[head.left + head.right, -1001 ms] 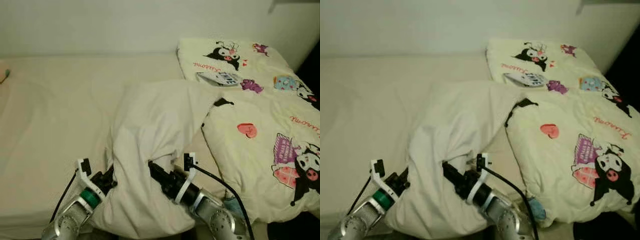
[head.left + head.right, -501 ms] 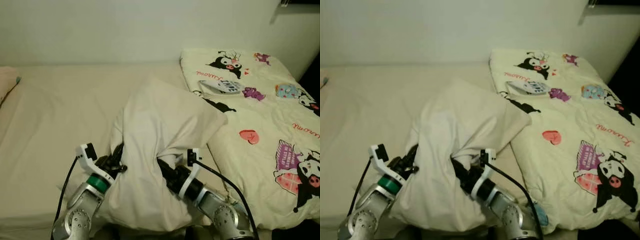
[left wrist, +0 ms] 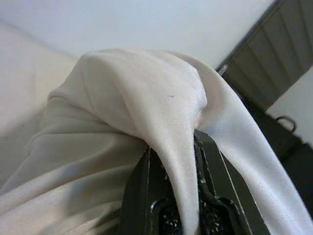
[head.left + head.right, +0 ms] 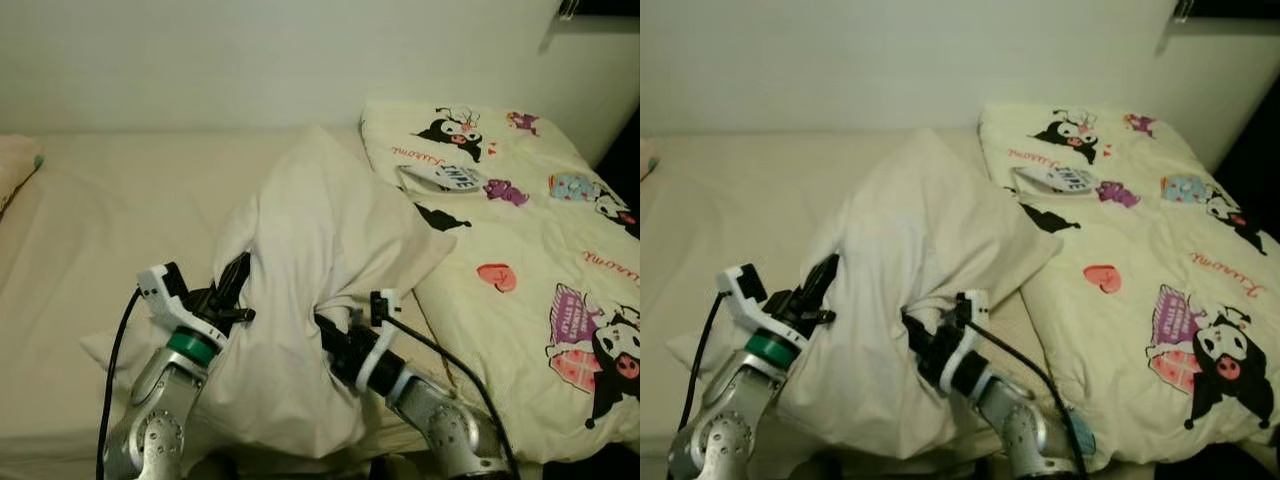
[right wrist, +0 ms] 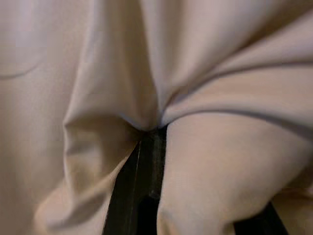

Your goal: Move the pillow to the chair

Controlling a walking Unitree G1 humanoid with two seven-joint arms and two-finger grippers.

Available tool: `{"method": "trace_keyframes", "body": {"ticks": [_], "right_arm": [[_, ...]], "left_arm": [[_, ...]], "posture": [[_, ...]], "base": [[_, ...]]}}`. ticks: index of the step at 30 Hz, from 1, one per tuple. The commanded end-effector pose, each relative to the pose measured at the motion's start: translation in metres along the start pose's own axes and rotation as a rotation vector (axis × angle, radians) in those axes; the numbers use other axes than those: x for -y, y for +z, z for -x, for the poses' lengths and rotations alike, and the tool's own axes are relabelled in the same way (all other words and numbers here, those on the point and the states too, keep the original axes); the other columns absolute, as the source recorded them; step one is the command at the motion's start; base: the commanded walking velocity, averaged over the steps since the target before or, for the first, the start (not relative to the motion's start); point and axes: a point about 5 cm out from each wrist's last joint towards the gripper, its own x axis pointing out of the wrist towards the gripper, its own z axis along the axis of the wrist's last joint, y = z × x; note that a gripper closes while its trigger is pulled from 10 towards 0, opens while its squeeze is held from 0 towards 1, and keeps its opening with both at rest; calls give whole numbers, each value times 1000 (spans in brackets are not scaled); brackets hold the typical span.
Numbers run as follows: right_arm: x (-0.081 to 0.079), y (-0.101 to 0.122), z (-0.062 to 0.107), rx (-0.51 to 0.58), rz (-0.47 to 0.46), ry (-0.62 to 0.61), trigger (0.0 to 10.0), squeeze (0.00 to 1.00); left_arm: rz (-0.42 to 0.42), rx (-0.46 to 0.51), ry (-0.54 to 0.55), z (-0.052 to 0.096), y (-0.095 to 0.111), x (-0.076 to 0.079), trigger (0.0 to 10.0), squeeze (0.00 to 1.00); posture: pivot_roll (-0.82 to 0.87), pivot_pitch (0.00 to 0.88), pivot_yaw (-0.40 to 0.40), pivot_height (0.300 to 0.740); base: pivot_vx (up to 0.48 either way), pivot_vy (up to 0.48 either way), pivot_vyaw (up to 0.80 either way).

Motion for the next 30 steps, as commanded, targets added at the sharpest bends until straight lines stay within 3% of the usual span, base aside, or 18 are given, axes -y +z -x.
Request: {"method": "trace_keyframes", "body": {"ticks": [1,12,16,24,30], "right_arm": [[-23,3,-18,26,45,87,10000,0],[-19,9,-15,85,53,24,10000,0],[-3,24,-13,183,13,-105,10000,0],[-13,37,-19,215,0,-23,10000,0],[-18,29,-19,187,6,1,10000,0]], "left_arm": [[25,-93,-56,1,-26,22,10000,0],[-66,-160,5,8,-32,17,10000,0],[-293,-247,131,23,-40,-11,10000,0],[-299,-196,197,20,-36,-17,10000,0],[-266,-118,214,11,-32,-11,10000,0]], "posture": [[65,0,62,602],[63,0,68,602],[75,0,49,602],[85,3,34,602],[85,11,34,602]], "base": [[0,0,0],[0,0,0],[0,0,0],[0,0,0],[0,0,0]]}}
